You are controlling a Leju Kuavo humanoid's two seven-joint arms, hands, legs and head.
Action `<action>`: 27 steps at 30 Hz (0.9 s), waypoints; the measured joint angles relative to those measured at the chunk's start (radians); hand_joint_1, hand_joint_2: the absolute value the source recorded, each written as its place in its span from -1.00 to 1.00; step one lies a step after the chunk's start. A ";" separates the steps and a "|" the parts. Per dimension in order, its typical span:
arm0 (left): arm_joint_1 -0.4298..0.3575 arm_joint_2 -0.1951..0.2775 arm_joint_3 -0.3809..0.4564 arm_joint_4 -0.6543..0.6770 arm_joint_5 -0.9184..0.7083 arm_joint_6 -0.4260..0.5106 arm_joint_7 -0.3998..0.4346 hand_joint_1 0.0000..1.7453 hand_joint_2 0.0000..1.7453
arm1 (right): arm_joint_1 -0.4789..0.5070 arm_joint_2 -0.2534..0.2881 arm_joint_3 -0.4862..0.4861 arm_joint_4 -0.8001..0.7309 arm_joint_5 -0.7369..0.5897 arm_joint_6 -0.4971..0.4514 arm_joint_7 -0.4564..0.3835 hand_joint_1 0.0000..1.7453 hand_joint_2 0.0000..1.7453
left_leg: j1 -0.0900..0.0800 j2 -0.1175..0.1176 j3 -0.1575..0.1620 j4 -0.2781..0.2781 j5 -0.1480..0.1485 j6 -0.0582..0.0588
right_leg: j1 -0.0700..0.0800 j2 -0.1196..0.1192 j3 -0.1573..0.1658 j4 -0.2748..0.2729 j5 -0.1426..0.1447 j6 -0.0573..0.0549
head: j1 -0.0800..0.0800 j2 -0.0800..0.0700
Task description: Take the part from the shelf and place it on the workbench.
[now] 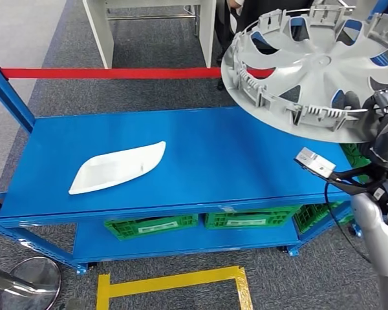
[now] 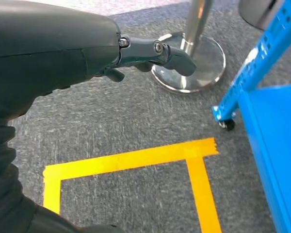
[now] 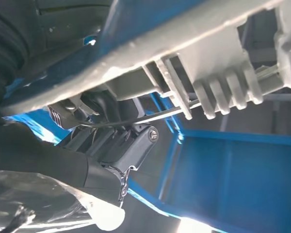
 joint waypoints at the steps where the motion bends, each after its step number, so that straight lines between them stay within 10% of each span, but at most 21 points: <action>1: 0.000 0.000 0.000 0.000 0.000 0.002 0.002 -1.00 1.00 | -0.007 -0.004 0.004 0.001 -0.003 0.005 -0.001 1.00 1.00 | 0.001 0.001 0.003 -0.004 0.003 0.002 | -0.002 -0.001 -0.031 0.055 -0.023 0.002 | 0.001 0.000; 4: 0.000 -0.003 0.000 0.002 0.005 0.007 0.013 -1.00 1.00 | -0.017 -0.013 0.017 0.005 -0.015 0.018 -0.005 1.00 1.00 | 0.004 0.001 0.003 -0.002 0.001 0.000 | -0.010 -0.001 -0.132 0.222 -0.057 0.015 | 0.002 0.000; 8: -0.001 -0.006 0.001 0.002 0.017 0.024 0.041 -1.00 1.00 | -0.024 -0.019 0.037 0.015 -0.030 0.028 -0.012 1.00 1.00 | 0.016 -0.005 0.006 0.026 -0.026 -0.026 | -0.024 -0.003 -0.096 0.074 0.076 0.035 | 0.004 0.000; 14: -0.004 0.000 0.003 0.004 0.023 0.059 0.071 -1.00 1.00 | -0.047 -0.026 0.067 0.029 -0.037 0.036 -0.016 1.00 1.00 | 0.008 -0.004 -0.051 0.082 -0.057 -0.057 | -0.029 -0.002 -0.102 0.035 0.073 0.004 | 0.006 0.000; 19: -0.010 -0.003 0.003 0.006 0.021 0.073 0.077 -1.00 1.00 | -0.053 -0.030 0.087 0.032 -0.064 0.048 -0.015 1.00 1.00 | 0.007 0.004 -0.154 0.337 -0.185 -0.059 | -0.016 -0.012 -0.108 0.035 0.078 -0.020 | 0.003 0.000; 21: -0.011 -0.006 0.003 0.007 0.021 0.076 0.082 -1.00 1.00 | -0.055 -0.030 0.095 0.033 -0.085 0.057 -0.017 1.00 1.00 | 0.001 0.004 -0.136 0.309 -0.153 -0.043 | -0.006 -0.012 -0.111 0.034 0.083 -0.028 | 0.003 0.000; 24: -0.016 -0.007 0.003 0.007 0.020 0.081 0.084 -1.00 1.00 | -0.059 -0.030 0.100 0.033 -0.093 0.061 -0.019 1.00 1.00 | -0.017 0.008 -0.039 0.122 -0.071 -0.010 | 0.004 -0.011 -0.114 0.033 0.096 -0.031 | 0.004 0.000; 27: -0.018 -0.009 0.003 0.007 0.018 0.086 0.086 -1.00 1.00 | -0.061 -0.030 0.102 0.032 -0.091 0.058 -0.023 1.00 1.00 | -0.028 0.012 -0.024 0.073 -0.043 -0.007 | -0.001 -0.014 -0.114 0.024 0.115 -0.016 | 0.003 0.000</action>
